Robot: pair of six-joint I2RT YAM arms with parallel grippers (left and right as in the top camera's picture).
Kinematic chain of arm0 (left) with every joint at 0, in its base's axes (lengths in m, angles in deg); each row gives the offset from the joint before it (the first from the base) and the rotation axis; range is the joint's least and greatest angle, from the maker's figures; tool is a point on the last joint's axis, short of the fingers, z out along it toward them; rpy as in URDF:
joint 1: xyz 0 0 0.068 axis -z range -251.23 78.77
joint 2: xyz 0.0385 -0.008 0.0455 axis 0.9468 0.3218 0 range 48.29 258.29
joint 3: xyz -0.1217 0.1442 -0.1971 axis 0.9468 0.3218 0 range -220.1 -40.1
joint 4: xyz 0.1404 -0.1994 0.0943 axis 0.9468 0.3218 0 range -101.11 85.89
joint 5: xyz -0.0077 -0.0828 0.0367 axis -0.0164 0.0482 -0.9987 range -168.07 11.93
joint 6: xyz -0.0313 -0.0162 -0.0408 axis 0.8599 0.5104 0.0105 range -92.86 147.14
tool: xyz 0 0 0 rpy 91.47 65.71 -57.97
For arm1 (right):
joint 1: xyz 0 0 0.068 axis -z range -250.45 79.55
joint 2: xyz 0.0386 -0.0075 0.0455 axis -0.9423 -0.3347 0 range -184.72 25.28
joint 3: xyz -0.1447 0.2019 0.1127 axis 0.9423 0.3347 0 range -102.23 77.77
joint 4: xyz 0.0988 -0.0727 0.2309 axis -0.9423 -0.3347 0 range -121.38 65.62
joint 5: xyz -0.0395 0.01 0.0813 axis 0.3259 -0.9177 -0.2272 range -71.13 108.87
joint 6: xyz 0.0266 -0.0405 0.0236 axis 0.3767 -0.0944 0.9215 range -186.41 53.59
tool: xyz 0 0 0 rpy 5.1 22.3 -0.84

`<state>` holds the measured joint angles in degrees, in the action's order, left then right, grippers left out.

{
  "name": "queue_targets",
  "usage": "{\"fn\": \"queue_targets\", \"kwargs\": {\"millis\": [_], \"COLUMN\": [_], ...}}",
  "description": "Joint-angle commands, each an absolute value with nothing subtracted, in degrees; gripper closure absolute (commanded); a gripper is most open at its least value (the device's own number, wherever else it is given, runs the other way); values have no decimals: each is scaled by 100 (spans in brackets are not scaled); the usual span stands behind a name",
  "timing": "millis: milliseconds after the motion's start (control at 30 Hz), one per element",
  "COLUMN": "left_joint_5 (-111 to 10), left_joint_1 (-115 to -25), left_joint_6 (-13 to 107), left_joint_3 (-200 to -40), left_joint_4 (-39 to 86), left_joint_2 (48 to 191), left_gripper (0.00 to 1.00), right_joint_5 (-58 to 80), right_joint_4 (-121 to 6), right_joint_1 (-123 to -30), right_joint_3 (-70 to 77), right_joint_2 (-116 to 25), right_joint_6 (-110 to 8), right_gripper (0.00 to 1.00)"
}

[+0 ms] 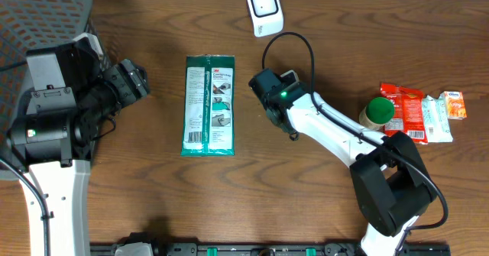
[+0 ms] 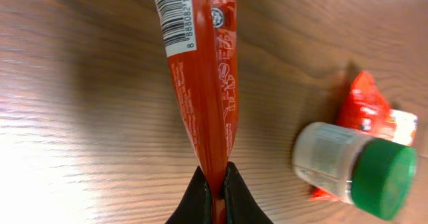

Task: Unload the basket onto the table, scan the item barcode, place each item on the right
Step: 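Lift the red tube and carry it right toward the jar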

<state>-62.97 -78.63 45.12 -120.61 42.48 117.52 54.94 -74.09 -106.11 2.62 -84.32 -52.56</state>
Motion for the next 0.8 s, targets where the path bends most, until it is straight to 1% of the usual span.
{"fn": "queue_targets", "kwargs": {"millis": [0, 133, 400, 533, 600, 633, 667, 767], "left_joint_5": [-6273, -6273, -6273, -6273, -6273, -6273, -6273, -6273], "left_joint_1": [-7893, -7893, -7893, -7893, -7893, -7893, -7893, -7893], "left_joint_6": [4475, 4475, 4475, 4475, 4475, 4475, 4475, 4475], "left_joint_3": [-12085, -12085, -12085, -12085, -12085, -12085, -12085, -12085], "left_joint_4": [4245, 4245, 4248, 4245, 4245, 4245, 4245, 4245], "left_joint_2": [11752, 11752, 11752, 11752, 11752, 11752, 11752, 11752], "left_gripper": [18, 18, 18, 17, 18, 18, 18, 18], "right_joint_5": [6268, 6559, 6615, 6773, 6760, 6749, 6747, 6694], "right_joint_4": [-7392, -7357, -7189, -7066, -7014, -7012, -7007, -7038], "right_joint_1": [-10663, -10790, -11201, -11446, -11537, -11577, -11618, -11653], "right_joint_3": [463, 651, 664, 664, 662, 653, 640, 565], "right_joint_2": [-8515, -8720, -9385, -9579, -9579, -9566, -9542, -9477], "right_joint_6": [-5328, -5549, -5836, -5881, -5877, -5879, -5879, -5875], "right_gripper": [99, 99, 99, 89, 81, 79, 71, 64]}}
